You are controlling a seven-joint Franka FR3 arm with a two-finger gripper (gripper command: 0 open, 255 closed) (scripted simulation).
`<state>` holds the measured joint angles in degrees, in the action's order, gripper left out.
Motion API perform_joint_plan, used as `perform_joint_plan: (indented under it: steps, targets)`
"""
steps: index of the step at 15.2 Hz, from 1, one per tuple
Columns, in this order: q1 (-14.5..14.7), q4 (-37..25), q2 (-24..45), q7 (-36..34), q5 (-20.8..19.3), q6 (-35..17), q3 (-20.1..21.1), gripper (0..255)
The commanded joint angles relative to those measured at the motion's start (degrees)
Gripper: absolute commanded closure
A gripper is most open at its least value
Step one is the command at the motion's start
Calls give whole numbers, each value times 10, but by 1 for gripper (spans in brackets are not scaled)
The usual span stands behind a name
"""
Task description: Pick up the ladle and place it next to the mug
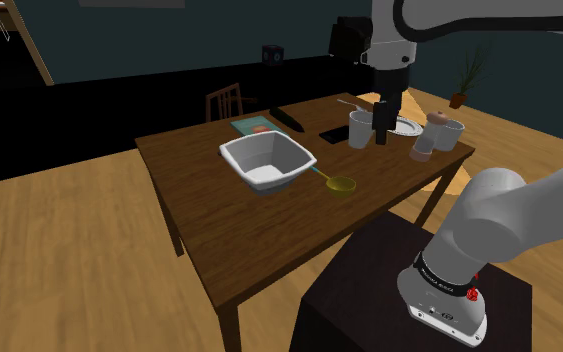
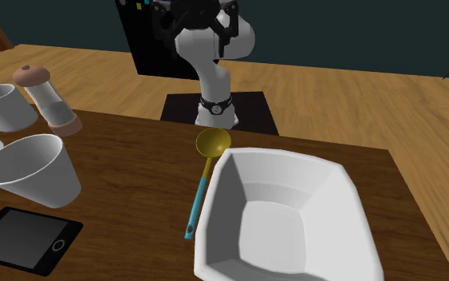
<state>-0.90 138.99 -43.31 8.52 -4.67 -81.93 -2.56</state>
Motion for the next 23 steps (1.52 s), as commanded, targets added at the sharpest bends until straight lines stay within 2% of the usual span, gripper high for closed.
perform_joint_plan:
  steps: [1,9,17,23]
  targets:
    - [0,0,0,0,0,0,0,0]
    - [-18,79,79,-64,54,-205,-21,0]
    - [-17,104,216,-92,130,-418,-44,0]
    - [-11,126,246,-86,143,-470,-43,0]
